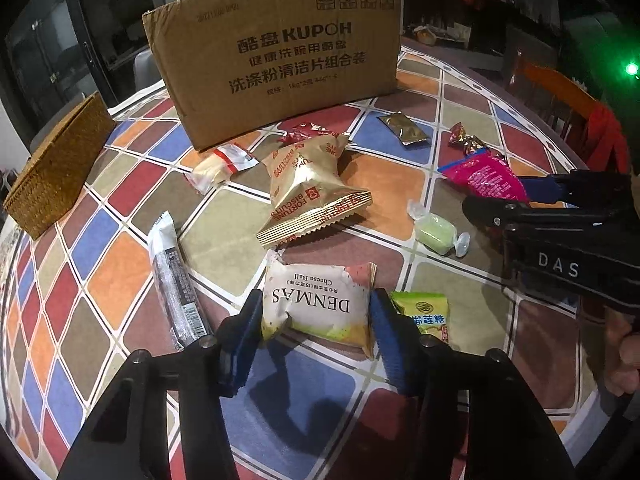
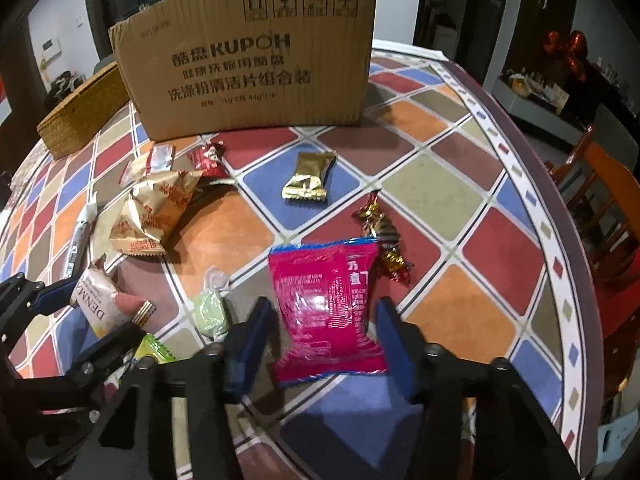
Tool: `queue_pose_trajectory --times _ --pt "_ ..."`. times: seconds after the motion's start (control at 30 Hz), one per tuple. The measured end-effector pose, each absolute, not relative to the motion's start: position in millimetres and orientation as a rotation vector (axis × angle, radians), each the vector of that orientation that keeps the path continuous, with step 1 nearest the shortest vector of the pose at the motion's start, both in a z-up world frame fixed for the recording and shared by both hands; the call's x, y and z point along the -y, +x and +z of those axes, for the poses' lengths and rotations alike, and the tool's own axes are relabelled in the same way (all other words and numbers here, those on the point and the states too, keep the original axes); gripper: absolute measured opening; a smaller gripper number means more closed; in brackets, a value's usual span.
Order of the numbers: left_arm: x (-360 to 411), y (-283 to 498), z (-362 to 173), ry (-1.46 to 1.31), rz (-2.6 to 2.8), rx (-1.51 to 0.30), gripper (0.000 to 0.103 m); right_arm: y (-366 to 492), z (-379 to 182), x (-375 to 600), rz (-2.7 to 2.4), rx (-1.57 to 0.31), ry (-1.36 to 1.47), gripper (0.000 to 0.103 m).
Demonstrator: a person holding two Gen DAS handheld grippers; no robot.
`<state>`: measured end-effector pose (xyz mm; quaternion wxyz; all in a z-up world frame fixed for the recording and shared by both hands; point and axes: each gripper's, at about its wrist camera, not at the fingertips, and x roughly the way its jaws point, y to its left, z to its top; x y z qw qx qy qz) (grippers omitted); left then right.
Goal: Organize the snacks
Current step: 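Grasp the DENMAS bag with the left tool while the right tool grasps the pink packet, then lift both held snacks and carry them over the cardboard box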
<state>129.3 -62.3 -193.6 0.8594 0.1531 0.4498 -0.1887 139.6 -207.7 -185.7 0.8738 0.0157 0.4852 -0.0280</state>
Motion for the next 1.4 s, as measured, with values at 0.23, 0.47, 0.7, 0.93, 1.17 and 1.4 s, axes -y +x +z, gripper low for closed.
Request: queue_pose_trajectory --times 0.23,0.47,0.7,0.93,1.17,1.4 --pt "58 130 -189 0.301 -0.385 -0.943 0.043 139 -182 207 -0.047 -1.01 0.045 0.04" --pt "54 128 -180 0.289 -0.364 -0.929 0.043 135 -171 205 -0.04 -0.988 0.046 0.039" --pt "52 122 -165 0.269 -0.348 -0.912 0.043 126 -156 204 -0.039 -0.964 0.047 0.039" --pt "49 115 -142 0.236 -0.339 -0.879 0.043 118 -138 204 -0.039 -0.933 0.048 0.039" --pt "45 110 -121 0.201 -0.322 -0.847 0.043 109 -117 201 -0.039 -0.892 0.046 0.039" --pt "41 106 -103 0.176 -0.311 -0.816 0.043 103 -97 199 -0.034 -0.854 0.039 0.039"
